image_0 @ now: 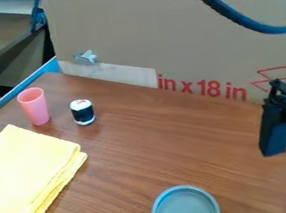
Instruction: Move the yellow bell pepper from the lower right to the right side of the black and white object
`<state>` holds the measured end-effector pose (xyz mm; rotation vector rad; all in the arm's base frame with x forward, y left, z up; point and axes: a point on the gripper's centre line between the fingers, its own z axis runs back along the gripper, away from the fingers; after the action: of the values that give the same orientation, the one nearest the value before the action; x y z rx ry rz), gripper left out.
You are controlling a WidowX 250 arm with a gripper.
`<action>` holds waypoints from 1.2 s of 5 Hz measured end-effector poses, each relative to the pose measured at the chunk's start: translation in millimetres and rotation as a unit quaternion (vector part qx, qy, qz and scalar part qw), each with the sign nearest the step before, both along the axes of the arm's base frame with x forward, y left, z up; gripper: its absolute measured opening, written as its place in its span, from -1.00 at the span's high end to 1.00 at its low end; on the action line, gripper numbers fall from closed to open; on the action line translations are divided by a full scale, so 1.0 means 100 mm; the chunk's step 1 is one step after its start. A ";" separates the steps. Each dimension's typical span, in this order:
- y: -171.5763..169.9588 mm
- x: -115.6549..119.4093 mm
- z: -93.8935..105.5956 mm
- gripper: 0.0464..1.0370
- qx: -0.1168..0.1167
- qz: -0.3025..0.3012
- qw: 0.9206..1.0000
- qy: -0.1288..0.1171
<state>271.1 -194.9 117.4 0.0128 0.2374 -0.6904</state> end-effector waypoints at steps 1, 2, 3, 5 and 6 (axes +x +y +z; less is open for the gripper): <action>-0.11 0.11 -0.06 -0.93 0.003 -0.004 1.000 0.002; -0.20 0.17 -0.12 -0.93 0.014 -0.014 1.000 0.003; -0.25 0.22 -0.19 -0.93 0.019 -0.013 1.000 0.015; -0.29 0.26 -0.27 -0.83 0.021 -0.012 1.000 0.016; -0.28 0.27 -0.32 -0.44 0.027 -0.003 0.999 0.020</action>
<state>297.8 -223.0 85.3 0.0504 0.2949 -0.6914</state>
